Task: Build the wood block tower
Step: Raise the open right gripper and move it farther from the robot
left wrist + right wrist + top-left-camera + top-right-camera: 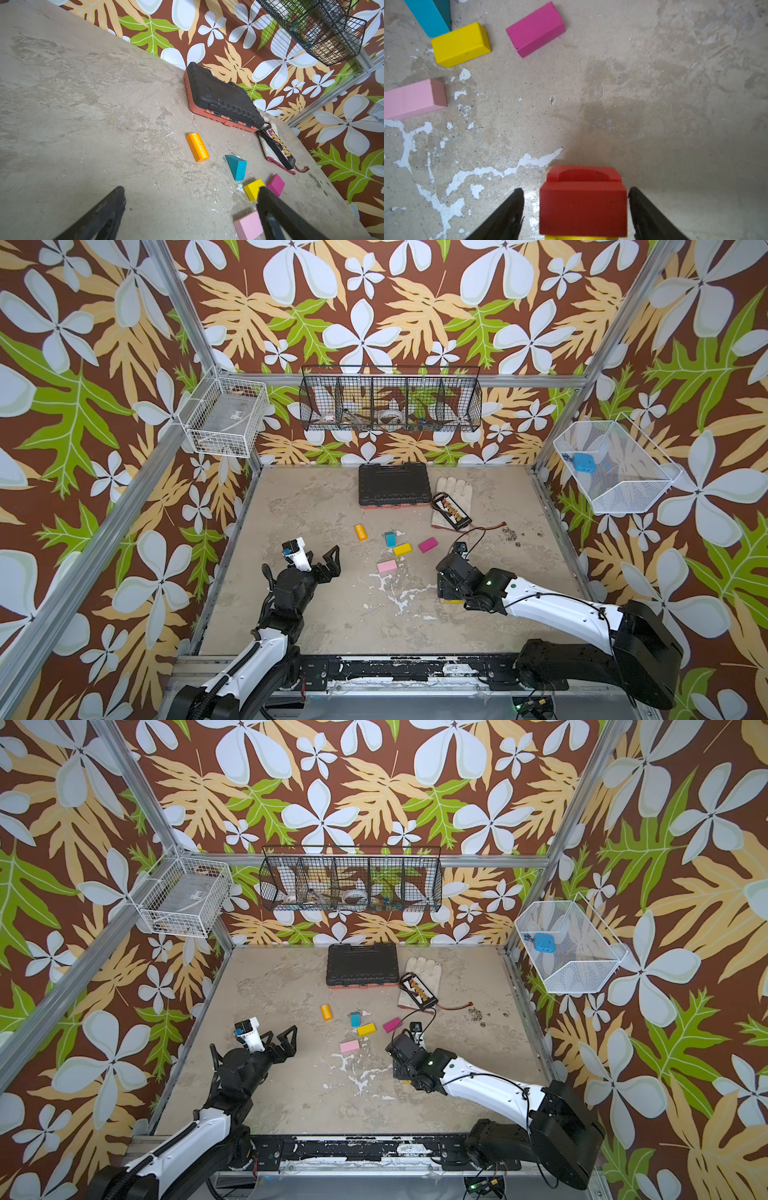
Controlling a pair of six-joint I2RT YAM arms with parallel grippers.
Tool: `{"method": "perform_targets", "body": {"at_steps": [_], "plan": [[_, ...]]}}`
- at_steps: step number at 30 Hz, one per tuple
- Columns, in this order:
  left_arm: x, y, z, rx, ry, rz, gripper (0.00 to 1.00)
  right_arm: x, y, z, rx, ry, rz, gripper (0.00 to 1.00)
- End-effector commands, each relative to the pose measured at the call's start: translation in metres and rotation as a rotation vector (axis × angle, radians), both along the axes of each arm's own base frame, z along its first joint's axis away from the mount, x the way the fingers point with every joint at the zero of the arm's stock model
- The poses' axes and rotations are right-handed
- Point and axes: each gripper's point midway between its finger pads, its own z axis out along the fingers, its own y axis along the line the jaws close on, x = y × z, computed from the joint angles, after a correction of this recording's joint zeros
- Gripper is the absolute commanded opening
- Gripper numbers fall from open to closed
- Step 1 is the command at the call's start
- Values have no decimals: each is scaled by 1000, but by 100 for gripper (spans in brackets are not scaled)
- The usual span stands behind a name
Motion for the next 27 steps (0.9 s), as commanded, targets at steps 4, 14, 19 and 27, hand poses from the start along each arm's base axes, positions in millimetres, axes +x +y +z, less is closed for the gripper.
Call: {"method": "perform_targets", "body": {"at_steps": [4,14,19,27], "plan": [[2,0,9,0,-34,-2,100,17,-6,44,-44,-116,-1,85],[4,0,9,3,-33,2,100,47,38,87,73,-228,85,92],[5,0,9,7,-29,1,100,59,63,64,67,-170,120,92],[6,-1,9,8,-27,-4,100,78,95,32,38,-103,174,91]]}}
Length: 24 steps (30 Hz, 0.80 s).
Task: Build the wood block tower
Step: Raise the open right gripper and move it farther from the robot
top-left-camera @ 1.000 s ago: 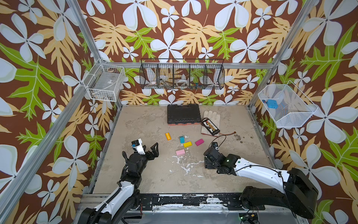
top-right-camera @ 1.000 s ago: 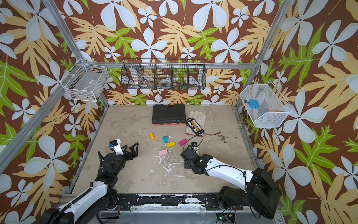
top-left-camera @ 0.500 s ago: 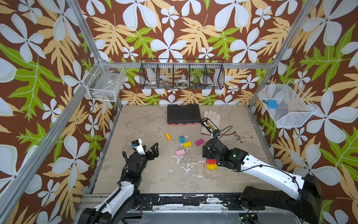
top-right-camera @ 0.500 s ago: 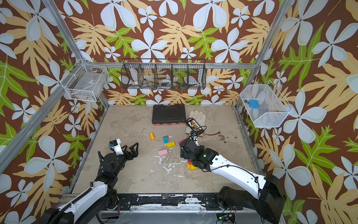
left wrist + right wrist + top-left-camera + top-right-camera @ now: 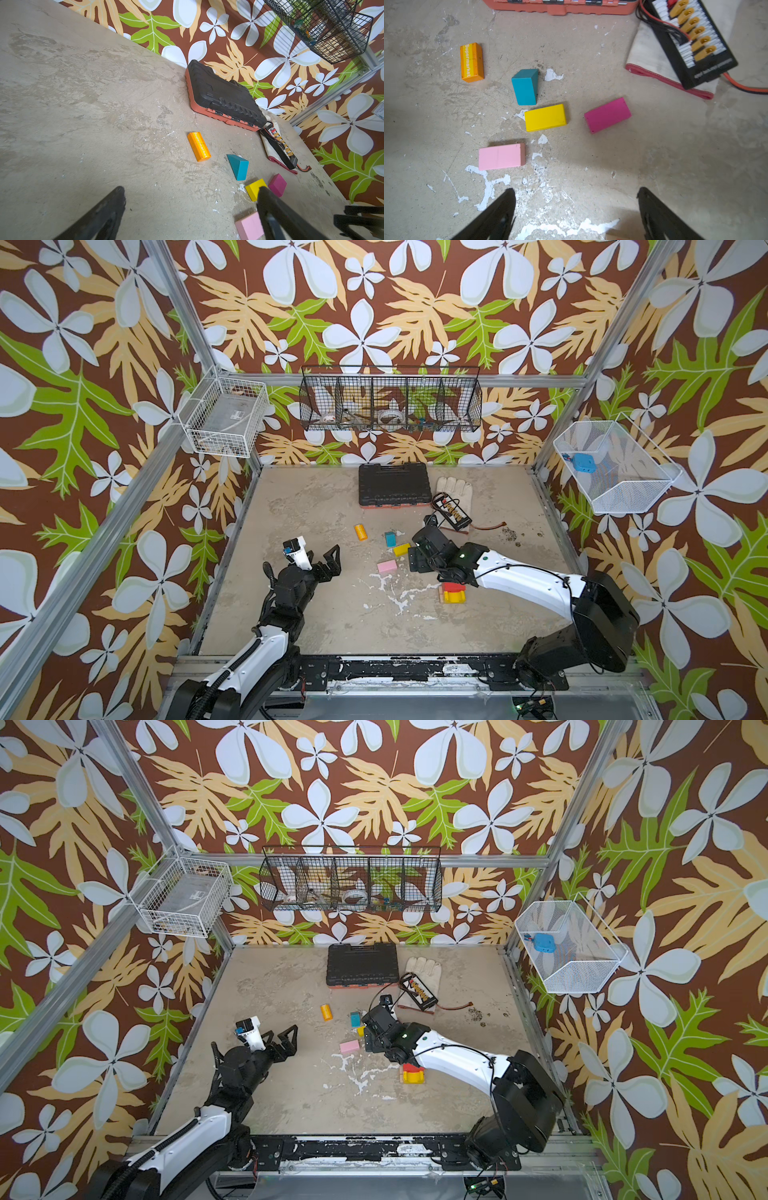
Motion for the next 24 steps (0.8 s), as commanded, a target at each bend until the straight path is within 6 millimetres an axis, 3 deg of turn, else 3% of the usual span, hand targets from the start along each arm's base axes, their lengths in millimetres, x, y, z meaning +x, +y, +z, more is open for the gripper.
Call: {"method": "perform_targets", "body": {"at_steps": [1,11,24], "plan": [[3,-1,10,5,-39,-3,100,9,18,-5,15,8,38,91],[3,0,10,6,-36,-2,100,28,55,-37,0,83,110,87],[4,-2,8,6,-29,-9,100,56,59,-67,-58,123,89,87]]}}
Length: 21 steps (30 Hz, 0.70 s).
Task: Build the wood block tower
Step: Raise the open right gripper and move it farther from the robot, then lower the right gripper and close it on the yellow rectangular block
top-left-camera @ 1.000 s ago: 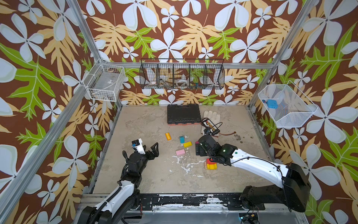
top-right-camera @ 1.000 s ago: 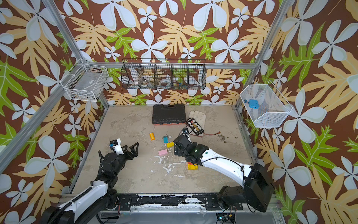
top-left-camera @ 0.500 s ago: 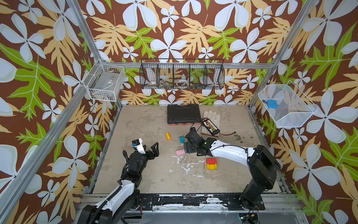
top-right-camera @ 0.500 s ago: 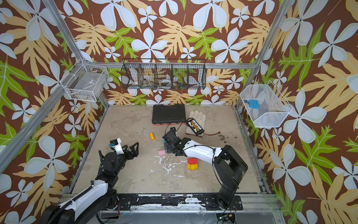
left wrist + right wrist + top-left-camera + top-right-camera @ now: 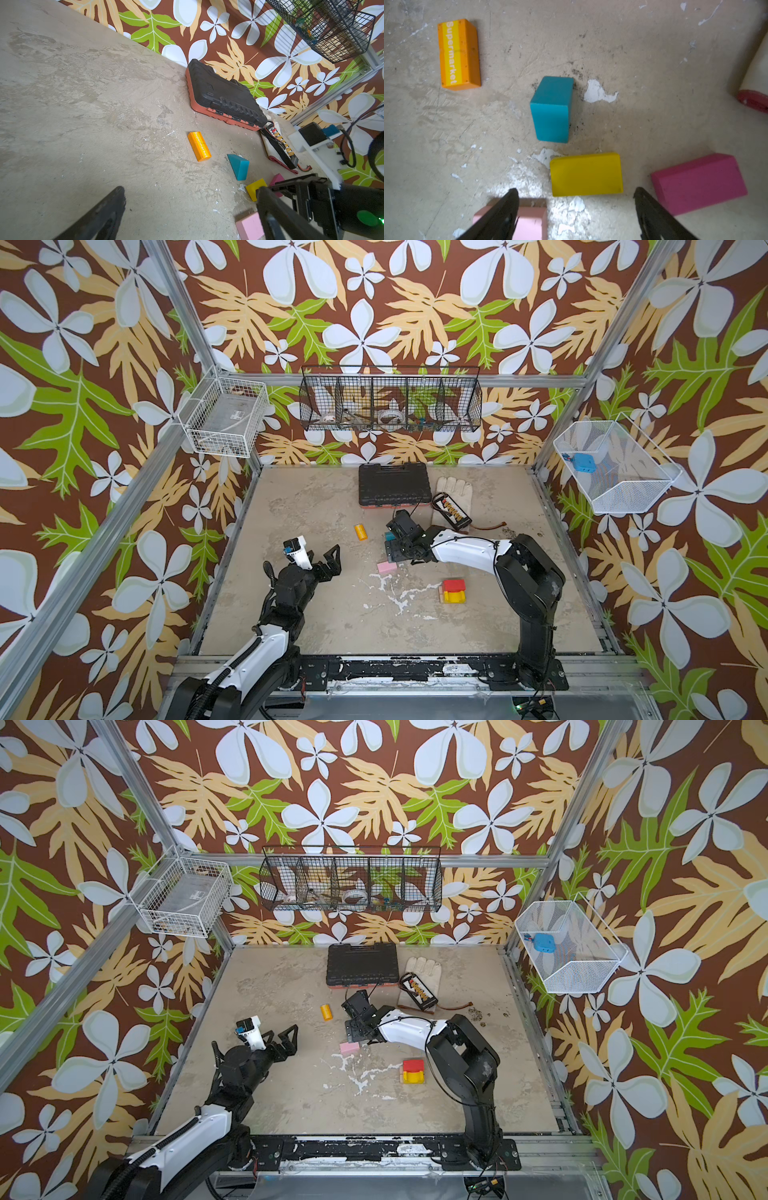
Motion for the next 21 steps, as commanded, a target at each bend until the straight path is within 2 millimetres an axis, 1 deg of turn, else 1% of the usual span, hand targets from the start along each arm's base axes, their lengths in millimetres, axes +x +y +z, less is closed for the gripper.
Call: {"method": "perform_targets", "body": {"at_steps": [1,6,9,13,15,19,21], "plan": [[3,-1,11,5,-40,-9,100,2,-1,-5,-34,5,3,86],[3,-1,11,5,-40,-4,100,5,4,-18,-58,28,22,87],[3,-2,11,6,-40,-9,100,6,4,-25,-75,34,19,89],[3,-1,10,6,-38,-7,100,6,2,-35,-84,58,17,89],[4,-1,10,7,-36,-6,100,5,3,-35,-83,60,20,86],[4,-2,10,6,-37,-10,100,4,5,-36,-69,63,25,78],[3,-1,10,6,-38,-9,100,2,5,-36,-63,68,25,76]]}}
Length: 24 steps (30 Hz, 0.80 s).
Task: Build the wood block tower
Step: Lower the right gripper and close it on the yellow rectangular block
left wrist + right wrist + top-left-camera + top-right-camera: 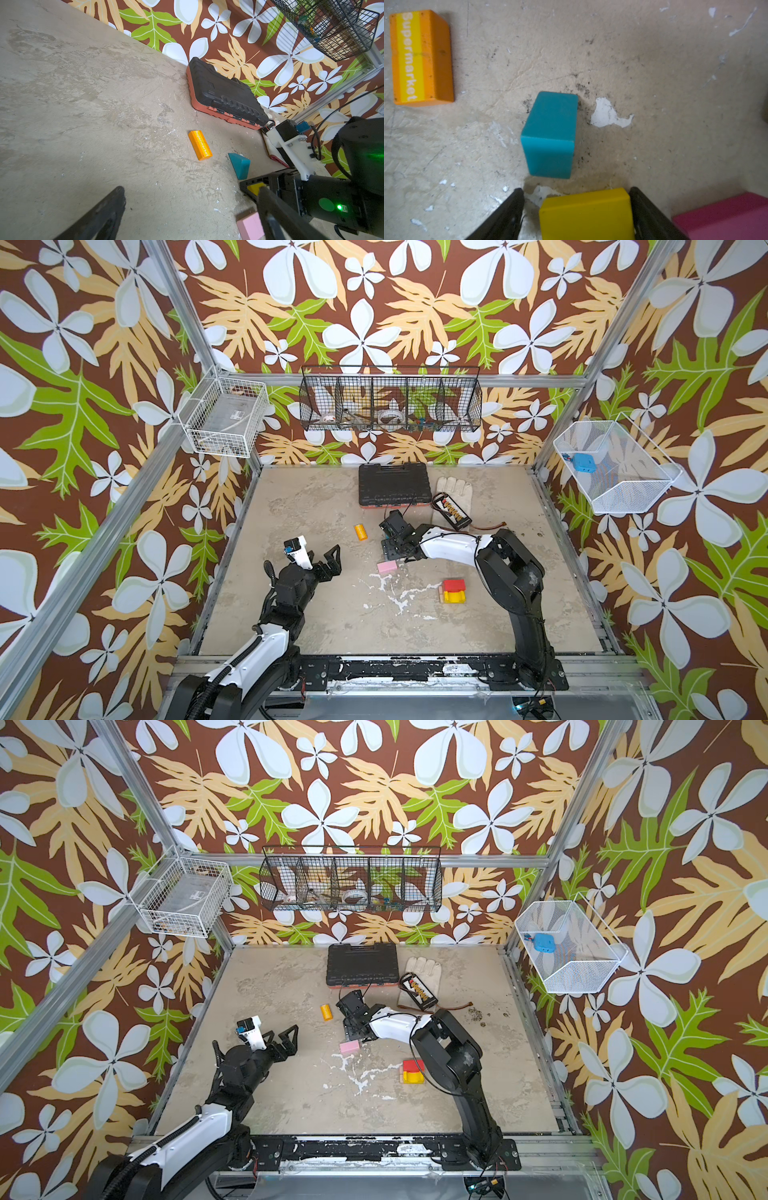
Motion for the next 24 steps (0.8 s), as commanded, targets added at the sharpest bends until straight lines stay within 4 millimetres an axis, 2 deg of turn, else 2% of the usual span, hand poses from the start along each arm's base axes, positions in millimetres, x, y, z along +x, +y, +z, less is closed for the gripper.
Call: {"method": "perform_targets", "body": {"at_steps": [1,17,21,24], "plan": [[3,-1,12,5,-44,-6,100,-13,-3,-9,-10,64,14,75],[4,-2,12,4,-44,-12,100,-13,-4,8,11,44,9,59],[4,-1,11,4,-40,-7,100,-16,-7,20,16,36,6,57],[4,-2,11,4,-38,-10,100,-17,-13,36,26,1,-7,55]]}}
